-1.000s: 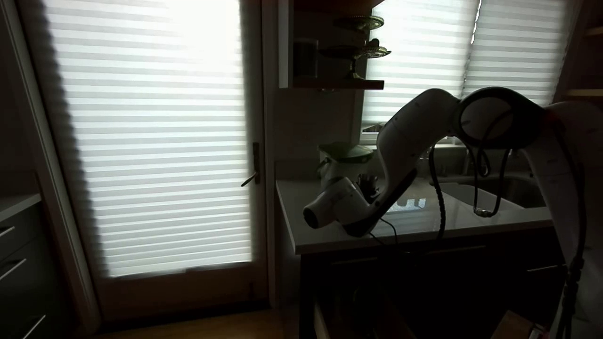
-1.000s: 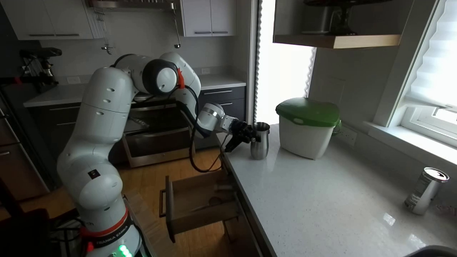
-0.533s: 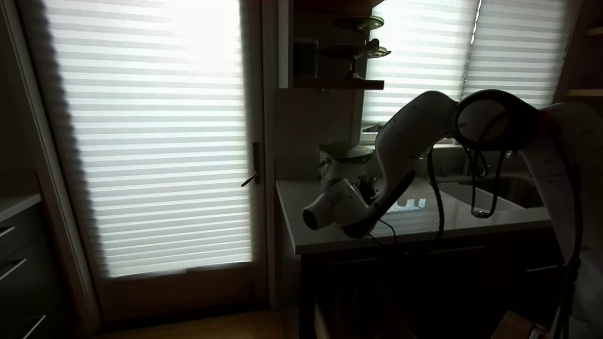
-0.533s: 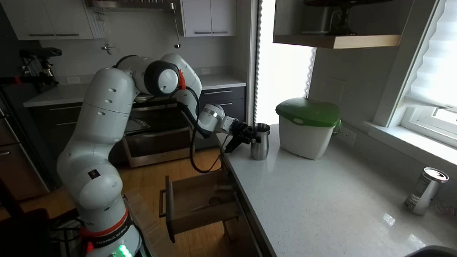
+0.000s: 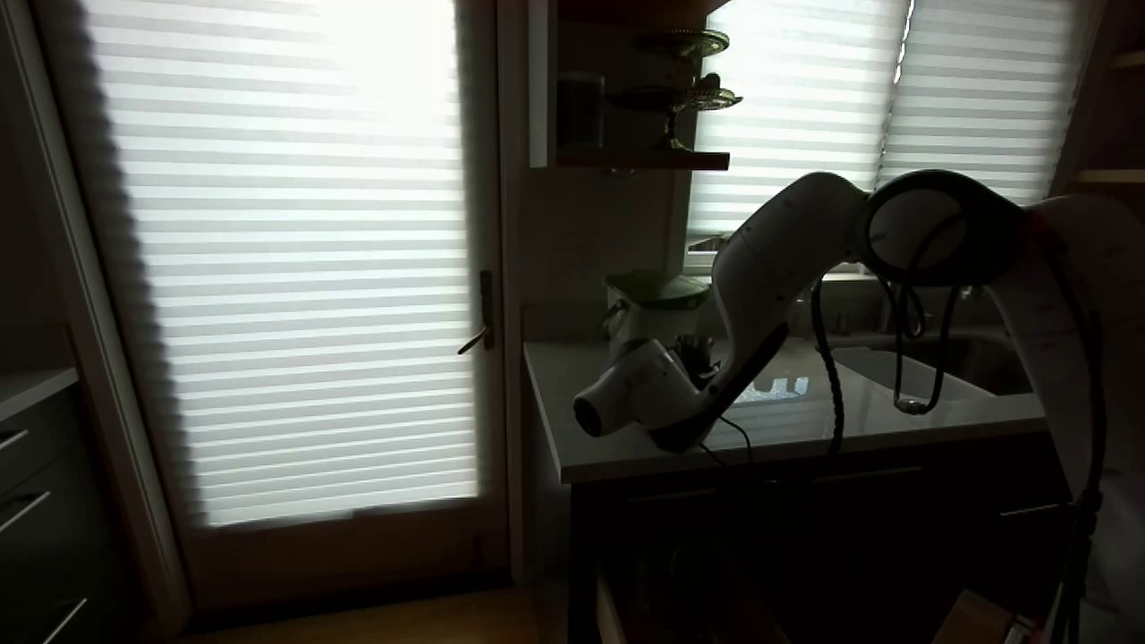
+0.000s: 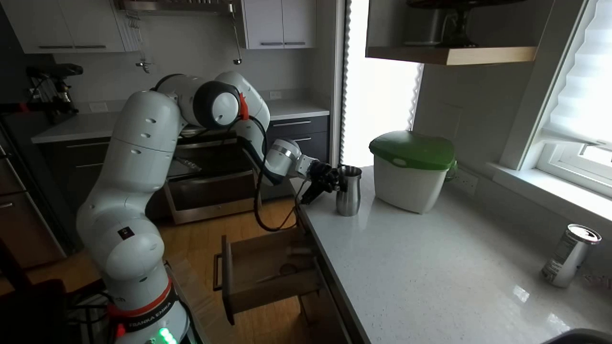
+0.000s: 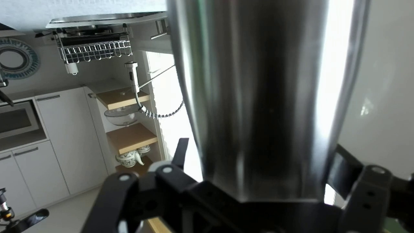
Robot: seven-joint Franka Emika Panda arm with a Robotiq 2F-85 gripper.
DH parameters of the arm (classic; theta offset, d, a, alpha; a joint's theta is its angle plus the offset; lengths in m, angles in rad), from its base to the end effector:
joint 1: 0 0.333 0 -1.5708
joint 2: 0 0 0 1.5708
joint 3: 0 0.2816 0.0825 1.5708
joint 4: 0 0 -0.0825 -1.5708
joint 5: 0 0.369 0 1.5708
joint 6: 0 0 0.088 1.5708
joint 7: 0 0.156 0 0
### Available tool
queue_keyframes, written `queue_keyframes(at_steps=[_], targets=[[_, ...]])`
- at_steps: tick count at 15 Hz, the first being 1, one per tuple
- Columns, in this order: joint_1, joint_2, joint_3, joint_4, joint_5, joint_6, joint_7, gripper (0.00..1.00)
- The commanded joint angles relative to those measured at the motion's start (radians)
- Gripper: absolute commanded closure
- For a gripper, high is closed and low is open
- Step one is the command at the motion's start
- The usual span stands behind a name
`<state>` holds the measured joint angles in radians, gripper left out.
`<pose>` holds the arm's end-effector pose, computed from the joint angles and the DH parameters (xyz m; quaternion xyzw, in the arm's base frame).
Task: Place the silver vessel on the left upright
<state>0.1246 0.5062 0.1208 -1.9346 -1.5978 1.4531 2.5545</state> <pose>0.5798 -0.0291 0.2527 0.5013 -0.4737 0.5812 0.4318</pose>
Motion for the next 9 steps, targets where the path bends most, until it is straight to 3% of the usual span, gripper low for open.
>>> queue_keyframes(at_steps=[1,9], targets=[[-0.001,-0.016,0.007,-0.009,-0.001,0.026,-0.036,0.0],[-0.004,-0.098,0.036,-0.054,0.033,0.104,-0.2,0.0]])
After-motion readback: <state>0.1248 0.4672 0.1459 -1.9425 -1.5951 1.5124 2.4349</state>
